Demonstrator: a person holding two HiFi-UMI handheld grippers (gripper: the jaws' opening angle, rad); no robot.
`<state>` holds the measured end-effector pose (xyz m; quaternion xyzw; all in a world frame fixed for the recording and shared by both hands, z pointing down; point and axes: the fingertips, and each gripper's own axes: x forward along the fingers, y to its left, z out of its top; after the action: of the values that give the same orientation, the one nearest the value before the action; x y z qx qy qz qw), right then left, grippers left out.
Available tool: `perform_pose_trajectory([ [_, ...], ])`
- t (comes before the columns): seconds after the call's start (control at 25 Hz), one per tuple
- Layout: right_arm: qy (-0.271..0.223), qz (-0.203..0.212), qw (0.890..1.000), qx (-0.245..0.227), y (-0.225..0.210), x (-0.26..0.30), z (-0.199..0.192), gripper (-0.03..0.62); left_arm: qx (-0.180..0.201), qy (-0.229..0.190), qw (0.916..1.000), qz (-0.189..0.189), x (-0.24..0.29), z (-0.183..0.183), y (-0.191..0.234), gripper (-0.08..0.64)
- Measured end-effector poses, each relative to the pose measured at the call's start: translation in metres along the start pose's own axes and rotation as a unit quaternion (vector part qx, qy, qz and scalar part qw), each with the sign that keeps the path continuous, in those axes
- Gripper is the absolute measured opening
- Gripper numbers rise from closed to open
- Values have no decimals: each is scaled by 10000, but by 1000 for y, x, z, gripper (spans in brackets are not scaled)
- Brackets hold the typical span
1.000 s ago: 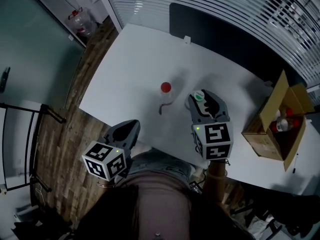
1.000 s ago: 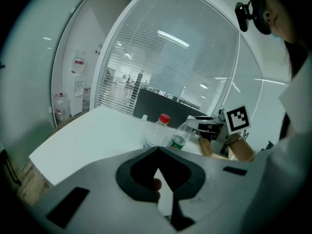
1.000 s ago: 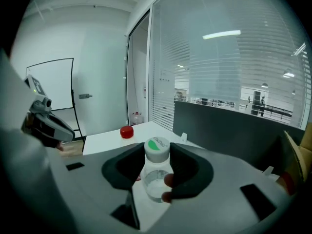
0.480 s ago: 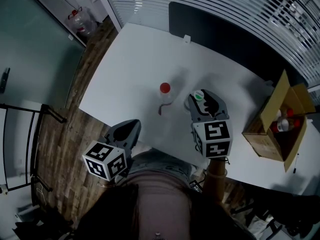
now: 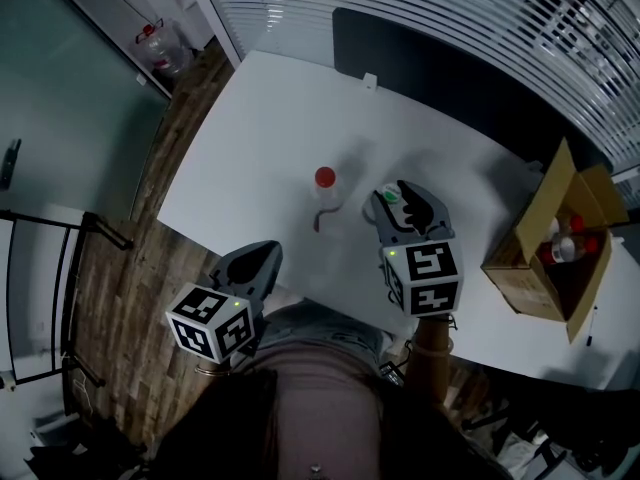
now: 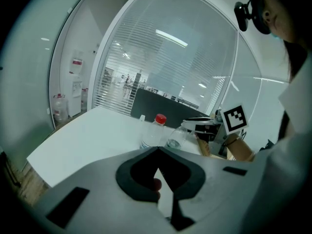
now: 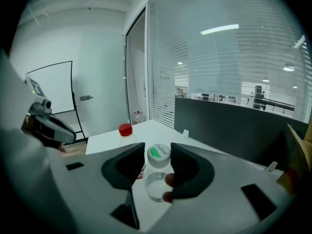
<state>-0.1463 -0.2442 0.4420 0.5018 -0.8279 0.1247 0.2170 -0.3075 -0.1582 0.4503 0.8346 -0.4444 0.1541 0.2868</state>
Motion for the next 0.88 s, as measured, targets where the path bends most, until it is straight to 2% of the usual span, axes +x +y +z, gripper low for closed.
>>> perform_pose_trajectory([
  [0.52,-68,192,9998,-3,1,-35,3,163,-65,-287,9996,10,-10,3,-33,6],
  [0.88,-53,527,9986,-82,4,-81,-3,161,-180,-506,9986,-30,-13,-4,-83,6],
])
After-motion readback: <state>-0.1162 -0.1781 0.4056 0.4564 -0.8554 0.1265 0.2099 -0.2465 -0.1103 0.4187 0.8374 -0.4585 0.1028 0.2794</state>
